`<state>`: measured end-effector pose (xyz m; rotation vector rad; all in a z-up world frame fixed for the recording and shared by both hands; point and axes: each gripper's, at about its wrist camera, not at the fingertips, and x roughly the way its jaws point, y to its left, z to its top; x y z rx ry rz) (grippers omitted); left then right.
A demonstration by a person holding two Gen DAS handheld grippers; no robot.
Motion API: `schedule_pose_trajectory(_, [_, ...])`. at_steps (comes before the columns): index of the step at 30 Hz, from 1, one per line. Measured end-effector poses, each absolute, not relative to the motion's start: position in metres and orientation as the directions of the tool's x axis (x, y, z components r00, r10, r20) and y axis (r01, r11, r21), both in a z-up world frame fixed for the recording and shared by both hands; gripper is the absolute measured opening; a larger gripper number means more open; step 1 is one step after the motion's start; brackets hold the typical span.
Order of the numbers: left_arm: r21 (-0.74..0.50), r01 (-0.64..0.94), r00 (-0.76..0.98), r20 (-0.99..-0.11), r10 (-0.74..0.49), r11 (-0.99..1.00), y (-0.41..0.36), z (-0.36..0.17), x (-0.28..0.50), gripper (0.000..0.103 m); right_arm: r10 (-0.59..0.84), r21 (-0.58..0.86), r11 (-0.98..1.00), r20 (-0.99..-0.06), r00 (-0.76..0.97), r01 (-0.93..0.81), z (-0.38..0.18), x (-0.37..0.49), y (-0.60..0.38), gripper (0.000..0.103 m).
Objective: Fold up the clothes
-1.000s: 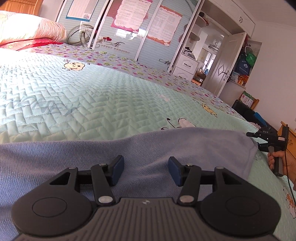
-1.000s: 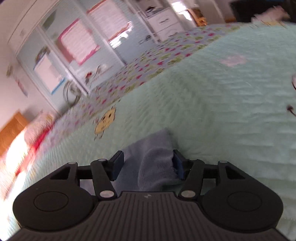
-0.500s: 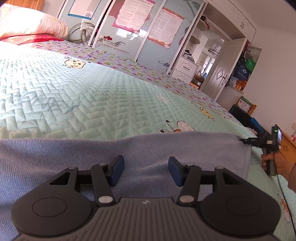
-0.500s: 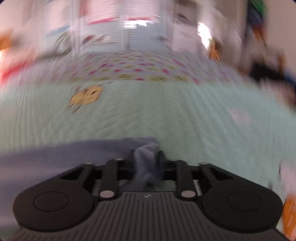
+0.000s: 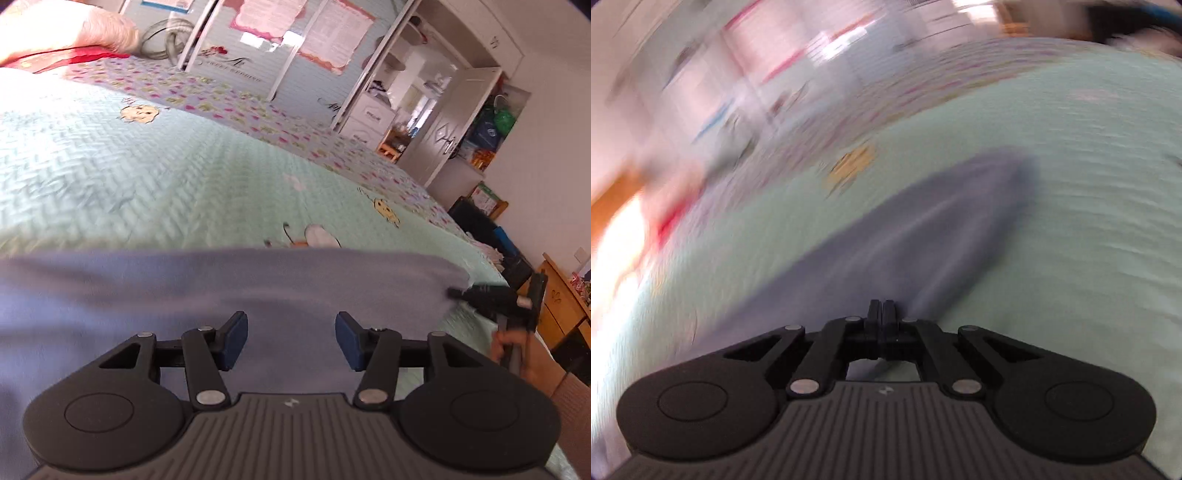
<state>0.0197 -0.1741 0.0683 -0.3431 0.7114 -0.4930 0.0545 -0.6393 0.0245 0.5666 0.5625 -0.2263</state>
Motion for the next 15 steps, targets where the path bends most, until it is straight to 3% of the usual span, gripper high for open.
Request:
schedule_pose_trajectory(1, [-0.471,0.292,0.652,-0.538,-0.534,0.832,-0.169,0.07,0.006,0.056,-0.134,0.437,0.796,-0.548,0.826,0.418,0.032,0.045,-0.641,0.007])
schedule_pose_trajectory(2, [-0.483,0.28,0.645,-0.545,-0.535,0.83,-0.165,0.071,-0.008,0.056,-0.127,0.441,0.805,-0.526,0.841,0.397,0.042,0.034,-0.638,0.007])
schedule_pose_trajectory(5, [-0.516,0.266,0.601,-0.572,-0.558,0.815,-0.155,0.069,-0.053,0.056,0.076,0.518,0.831,-0.472,0.878,0.206,0.07,-0.014,-0.625,0.007])
schedule_pose_trajectory(7, [-0.474,0.3,0.58,-0.598,-0.553,0.827,-0.157,0.073,-0.088,0.056,0.187,0.549,0.83,-0.434,0.881,0.094,0.088,-0.072,-0.621,0.008])
schedule_pose_trajectory(9, [-0.45,0.314,0.568,-0.617,-0.545,0.836,-0.155,0.076,-0.122,0.057,0.235,0.598,0.801,-0.38,0.894,0.044,0.101,-0.151,-0.629,0.02])
schedule_pose_trajectory(11, [-0.464,0.275,0.576,-0.622,-0.531,0.842,-0.142,0.079,-0.152,0.057,0.246,0.642,0.767,-0.319,0.915,0.018,0.111,-0.234,-0.642,0.042])
schedule_pose_trajectory(13, [-0.478,0.236,0.584,-0.627,-0.516,0.846,-0.129,0.081,-0.181,0.058,0.205,0.684,0.727,-0.284,0.937,0.049,0.113,-0.32,-0.66,0.048])
schedule_pose_trajectory(15, [-0.531,0.156,0.606,-0.615,-0.505,0.833,-0.108,0.082,-0.207,0.058,0.125,0.718,0.679,-0.318,0.94,0.154,0.108,-0.399,-0.679,0.05])
